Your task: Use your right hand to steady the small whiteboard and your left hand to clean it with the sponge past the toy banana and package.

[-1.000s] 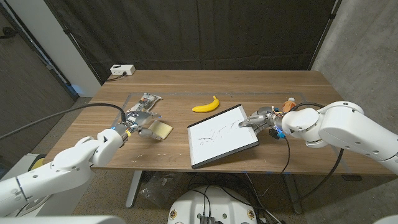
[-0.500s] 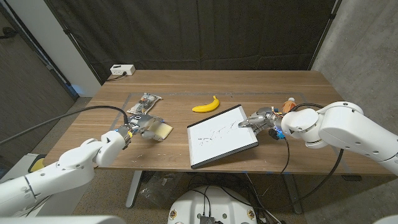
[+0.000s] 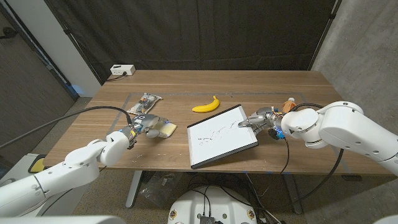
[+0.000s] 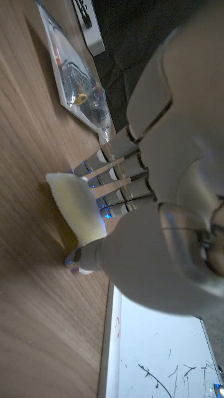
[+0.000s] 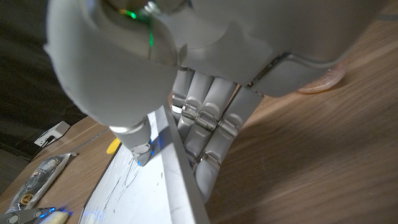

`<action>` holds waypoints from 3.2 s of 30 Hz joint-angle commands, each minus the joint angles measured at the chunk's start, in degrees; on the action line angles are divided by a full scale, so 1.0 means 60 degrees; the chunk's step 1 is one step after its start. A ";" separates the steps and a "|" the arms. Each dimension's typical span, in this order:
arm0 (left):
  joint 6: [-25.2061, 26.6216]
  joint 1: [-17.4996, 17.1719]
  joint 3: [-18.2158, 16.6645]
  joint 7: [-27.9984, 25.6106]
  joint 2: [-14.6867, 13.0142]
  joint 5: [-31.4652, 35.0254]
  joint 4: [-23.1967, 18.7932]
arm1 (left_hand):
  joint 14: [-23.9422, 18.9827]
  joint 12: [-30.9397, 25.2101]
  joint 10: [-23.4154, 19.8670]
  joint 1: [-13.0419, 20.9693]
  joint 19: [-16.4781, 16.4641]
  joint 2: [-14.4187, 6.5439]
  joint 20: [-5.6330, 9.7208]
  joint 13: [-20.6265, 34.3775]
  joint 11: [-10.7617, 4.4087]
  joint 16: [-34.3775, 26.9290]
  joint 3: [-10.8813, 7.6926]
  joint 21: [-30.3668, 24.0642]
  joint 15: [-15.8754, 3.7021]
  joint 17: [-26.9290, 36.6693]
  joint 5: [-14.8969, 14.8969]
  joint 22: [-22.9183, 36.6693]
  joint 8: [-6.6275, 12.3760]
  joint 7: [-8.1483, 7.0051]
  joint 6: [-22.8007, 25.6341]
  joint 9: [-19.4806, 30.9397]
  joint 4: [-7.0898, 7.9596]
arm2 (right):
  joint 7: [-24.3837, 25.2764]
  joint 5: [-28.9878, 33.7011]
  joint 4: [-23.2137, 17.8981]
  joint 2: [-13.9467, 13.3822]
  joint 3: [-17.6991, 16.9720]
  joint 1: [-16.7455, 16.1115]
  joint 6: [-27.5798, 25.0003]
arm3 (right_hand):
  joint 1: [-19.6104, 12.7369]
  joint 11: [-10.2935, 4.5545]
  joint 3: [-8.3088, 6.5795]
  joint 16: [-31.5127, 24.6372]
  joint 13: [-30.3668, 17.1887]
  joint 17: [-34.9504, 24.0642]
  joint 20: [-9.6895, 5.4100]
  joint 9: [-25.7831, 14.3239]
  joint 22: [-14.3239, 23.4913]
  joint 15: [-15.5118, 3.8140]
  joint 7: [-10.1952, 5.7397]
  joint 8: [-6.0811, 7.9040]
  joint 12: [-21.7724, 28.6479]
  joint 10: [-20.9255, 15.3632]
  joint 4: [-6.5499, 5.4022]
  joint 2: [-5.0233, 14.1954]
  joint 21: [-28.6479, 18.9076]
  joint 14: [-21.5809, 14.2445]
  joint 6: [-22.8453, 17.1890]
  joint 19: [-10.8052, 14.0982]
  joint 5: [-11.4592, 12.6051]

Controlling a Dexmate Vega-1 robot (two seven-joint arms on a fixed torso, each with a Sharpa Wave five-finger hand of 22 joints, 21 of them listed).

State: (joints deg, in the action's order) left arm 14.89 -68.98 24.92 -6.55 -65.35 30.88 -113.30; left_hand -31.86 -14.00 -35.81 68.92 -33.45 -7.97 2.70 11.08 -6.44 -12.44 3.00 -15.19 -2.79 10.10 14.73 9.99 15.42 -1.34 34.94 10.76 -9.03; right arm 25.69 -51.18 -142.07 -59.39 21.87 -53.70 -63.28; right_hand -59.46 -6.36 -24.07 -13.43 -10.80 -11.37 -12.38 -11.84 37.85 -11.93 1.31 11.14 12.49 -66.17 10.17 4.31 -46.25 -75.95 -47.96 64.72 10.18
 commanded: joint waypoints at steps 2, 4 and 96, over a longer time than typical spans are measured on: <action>-0.0459 0.0309 0.0207 -0.0404 0.0251 -0.0519 0.0364 | -0.1228 -0.0110 -0.1158 0.0727 -0.0849 -0.0308 0.0114 0.0007 0.0051 -0.0095 -0.0560 -0.0161 -0.0979 0.0040 -0.0432 0.0035 0.0224 0.0034 0.1407 0.0017 0.0070 | 0.0028 -0.0054 0.0061 0.0040 -0.0007 0.0032 -0.0007 | 0.0045 -0.0023 -0.0600 -0.0035 -0.0027 -0.0025 -0.0137 -0.0056 0.0069 -0.0009 -0.0070 0.0025 -0.0012 -0.0024 -0.0535 0.0113 -0.0046 -0.0034 -0.0037 -0.0069 0.0027; -0.0397 0.0289 0.0181 -0.0494 0.0242 -0.0507 0.0327 | -0.1372 -0.0116 -0.1310 0.0800 -0.0939 -0.0349 0.0112 0.0006 0.0047 -0.0095 -0.0650 -0.0177 -0.0963 0.0041 -0.0463 0.0038 0.0212 0.0015 0.1510 0.0013 0.0089 | 0.0022 -0.0049 0.0087 0.0051 0.0010 0.0035 0.0015 | 0.0056 -0.0016 -0.0606 -0.0035 -0.0028 -0.0026 -0.0137 -0.0056 0.0078 -0.0010 -0.0073 0.0023 -0.0007 -0.0039 -0.0538 0.0117 -0.0046 -0.0034 -0.0033 -0.0071 0.0026; -0.6634 0.1500 0.0634 -0.4477 0.3027 0.0463 0.2712 | -0.4497 0.0282 -0.3936 0.1153 -0.2903 -0.0218 0.0276 0.0080 -0.0188 0.0221 -0.2112 -0.0435 -0.1169 -0.0010 -0.0714 0.0008 -0.0024 0.0201 0.3987 0.0103 0.0402 | 0.0409 -0.0053 -0.0441 -0.0107 -0.0078 -0.0183 0.0053 | 0.0447 0.0044 -0.0948 -0.0025 -0.0036 -0.0035 -0.0133 -0.0049 0.0549 -0.0013 -0.0090 0.0015 -0.0072 0.0045 -0.0520 0.0160 -0.0059 -0.0010 0.0041 -0.0137 0.0019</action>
State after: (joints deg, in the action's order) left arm -15.60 -65.57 24.88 -31.50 -51.50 31.29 -102.81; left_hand -59.25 -12.42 -59.27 75.61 -51.17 -9.46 4.30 11.32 -7.65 -11.40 -9.30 -18.18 -9.71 9.77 10.52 9.86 15.56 -0.39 58.48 11.04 -6.64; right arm 28.42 -52.01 -144.27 -60.02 20.44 -55.99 -62.26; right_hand -56.73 -6.15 -25.57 -13.43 -10.80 -11.33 -12.16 -11.99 41.02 -11.85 1.32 10.94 12.09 -65.97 10.89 4.93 -46.43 -75.85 -47.57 64.31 9.97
